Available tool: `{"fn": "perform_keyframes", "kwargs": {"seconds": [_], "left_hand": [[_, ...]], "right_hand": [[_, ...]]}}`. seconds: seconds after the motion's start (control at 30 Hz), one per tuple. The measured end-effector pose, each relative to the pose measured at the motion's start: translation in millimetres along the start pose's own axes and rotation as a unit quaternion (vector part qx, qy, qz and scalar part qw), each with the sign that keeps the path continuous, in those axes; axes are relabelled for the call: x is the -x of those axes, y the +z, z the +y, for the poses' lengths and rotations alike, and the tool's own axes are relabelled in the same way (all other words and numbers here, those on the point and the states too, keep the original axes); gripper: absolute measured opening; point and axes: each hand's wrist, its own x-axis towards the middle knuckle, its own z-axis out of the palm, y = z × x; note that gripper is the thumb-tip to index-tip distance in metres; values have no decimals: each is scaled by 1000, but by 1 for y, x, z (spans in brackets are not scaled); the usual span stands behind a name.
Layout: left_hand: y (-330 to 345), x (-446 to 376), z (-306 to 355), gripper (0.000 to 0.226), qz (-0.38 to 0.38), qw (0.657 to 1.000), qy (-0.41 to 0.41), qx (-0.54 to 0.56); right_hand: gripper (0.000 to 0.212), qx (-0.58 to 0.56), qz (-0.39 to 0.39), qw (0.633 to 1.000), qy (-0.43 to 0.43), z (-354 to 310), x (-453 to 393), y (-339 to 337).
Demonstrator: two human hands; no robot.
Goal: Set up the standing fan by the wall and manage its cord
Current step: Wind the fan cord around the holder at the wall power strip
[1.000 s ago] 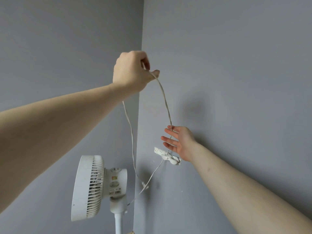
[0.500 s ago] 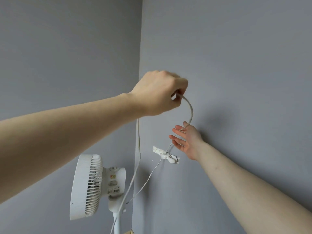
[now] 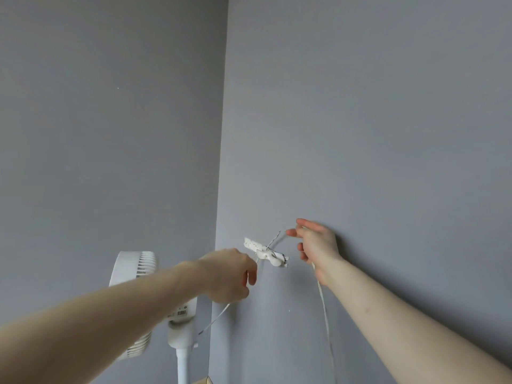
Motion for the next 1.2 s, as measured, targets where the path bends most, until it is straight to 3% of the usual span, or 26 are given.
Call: {"fn": "perform_keyframes", "kwargs": {"seconds": [0.27,0.47,0.63,0.9,1.03,1.2], "left_hand": [[56,-70,-13,55,86,993,-82,9],[90,-118,-17,66,148,983,-85,67],[115,-147,-13,68,206,972,-53,100],[136,-171,-19,45,335,931,-6,145],[137,-177,-23,33,358,921,12,151],[138,-179,-27,28,369,916,35,155]], "right_hand": [[22,242,41,960,-138,34,-7,-20],[34,335,37,916,-217,57,-8,-38],[46,389,21,893,-225,83,-4,-49],[61,537,-53,825,-169,121,2,-55],[59,550,-69,823,-127,143,-1,-44],[58,519,-95,847,-61,164,-9,-24]]}}
